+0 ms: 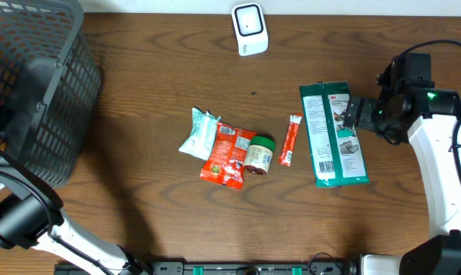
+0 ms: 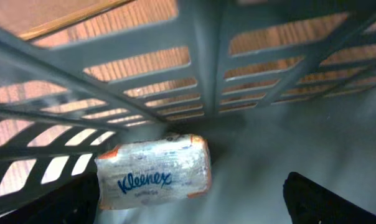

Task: Scan the item barcode
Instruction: 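Move the left gripper back into the basket toward the white tissue box, then grasp the Kleenex tissue pack in the basket with the left gripper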

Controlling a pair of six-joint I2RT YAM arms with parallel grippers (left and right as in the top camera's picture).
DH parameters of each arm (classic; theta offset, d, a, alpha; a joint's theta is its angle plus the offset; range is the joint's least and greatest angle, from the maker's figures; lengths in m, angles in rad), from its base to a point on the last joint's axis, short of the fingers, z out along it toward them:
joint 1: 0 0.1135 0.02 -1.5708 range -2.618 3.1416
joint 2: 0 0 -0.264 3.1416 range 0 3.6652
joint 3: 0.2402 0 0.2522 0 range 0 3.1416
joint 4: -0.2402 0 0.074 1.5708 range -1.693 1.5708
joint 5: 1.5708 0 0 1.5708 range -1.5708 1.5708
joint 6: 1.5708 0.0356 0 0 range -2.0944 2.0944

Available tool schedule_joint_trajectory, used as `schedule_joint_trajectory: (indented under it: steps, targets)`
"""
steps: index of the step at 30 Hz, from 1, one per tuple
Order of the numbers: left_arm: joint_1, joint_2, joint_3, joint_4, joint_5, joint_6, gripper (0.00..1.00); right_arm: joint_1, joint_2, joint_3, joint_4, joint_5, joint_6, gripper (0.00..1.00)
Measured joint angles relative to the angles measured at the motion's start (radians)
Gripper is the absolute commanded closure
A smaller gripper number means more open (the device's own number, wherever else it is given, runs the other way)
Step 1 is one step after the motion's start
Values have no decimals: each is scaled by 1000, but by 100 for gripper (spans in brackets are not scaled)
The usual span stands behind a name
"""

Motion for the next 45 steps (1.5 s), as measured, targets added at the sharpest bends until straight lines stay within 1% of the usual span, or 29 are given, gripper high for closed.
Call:
schedule_joint_trajectory:
  steps: [13,16,17,18,21,24,26,27,31,33,38,41,45]
  targets:
    - [0,0,-27,29,-16,-1,5,0,0,0,0,0,0,1]
    - [1,0,-43,29,-20,-1,9,0,0,0,0,0,0,1]
    - [2,0,-44,29,-23,-2,11,0,0,0,0,0,0,1]
    - [2,0,-44,29,-23,-4,16,0,0,0,0,0,0,1]
    - [4,0,-44,31,-29,-18,18,0,0,0,0,0,0,1]
    - [5,0,-44,46,-30,-26,22,0,0,0,0,0,0,1]
    - [5,0,-44,50,-31,-27,29,0,0,0,0,0,0,1]
    - [5,0,-44,50,-31,-28,31,0,0,0,0,0,0,1]
    - [5,0,-51,53,-31,-31,31,0,0,0,0,0,0,1]
    - [5,0,-57,61,-34,-31,23,0,0,0,0,0,0,1]
    - [5,0,-61,74,-37,-34,23,0,0,0,0,0,0,1]
    - [5,0,-61,74,-37,-34,25,0,0,0,0,0,0,1]
    - [5,0,-61,77,-37,-39,36,0,0,0,0,0,0,1]
